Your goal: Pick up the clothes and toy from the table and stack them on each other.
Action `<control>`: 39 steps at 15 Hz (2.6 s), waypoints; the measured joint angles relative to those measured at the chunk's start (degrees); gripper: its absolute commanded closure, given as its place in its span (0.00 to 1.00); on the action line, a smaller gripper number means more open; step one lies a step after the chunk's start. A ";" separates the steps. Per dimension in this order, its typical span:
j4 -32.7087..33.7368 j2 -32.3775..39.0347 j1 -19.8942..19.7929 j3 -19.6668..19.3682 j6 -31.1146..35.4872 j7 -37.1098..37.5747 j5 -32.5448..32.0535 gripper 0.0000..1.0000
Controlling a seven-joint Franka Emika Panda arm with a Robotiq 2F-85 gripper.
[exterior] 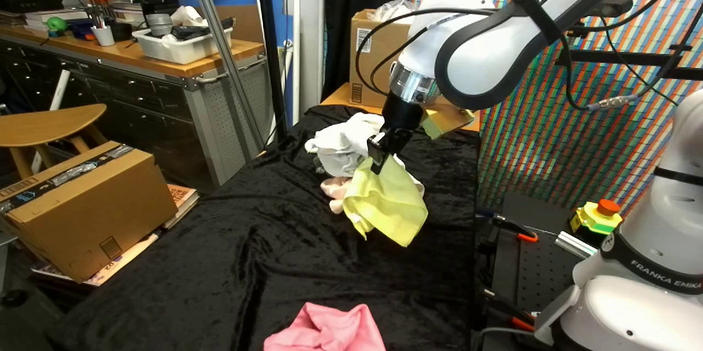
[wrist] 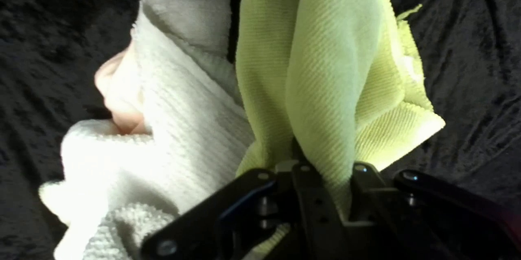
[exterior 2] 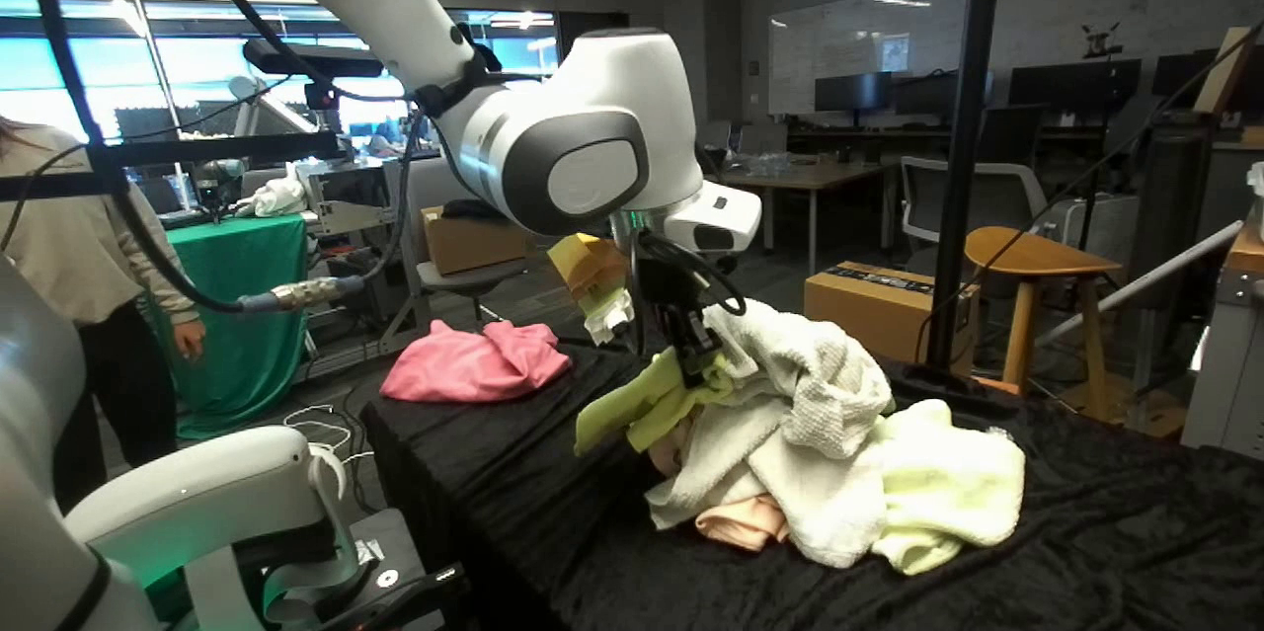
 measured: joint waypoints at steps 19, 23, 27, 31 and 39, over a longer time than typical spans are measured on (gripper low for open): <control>5.58 5.81 -1.86 -0.33 -7.94 18.42 -13.13 0.11; 5.50 0.38 -1.32 0.17 -15.46 16.73 -12.65 0.00; 5.55 -5.38 -0.34 1.11 -24.30 13.57 -10.01 0.00; 6.64 -7.94 1.92 3.64 -31.41 11.62 -8.83 0.00; 17.16 1.13 9.56 11.34 -38.64 7.02 -8.67 0.00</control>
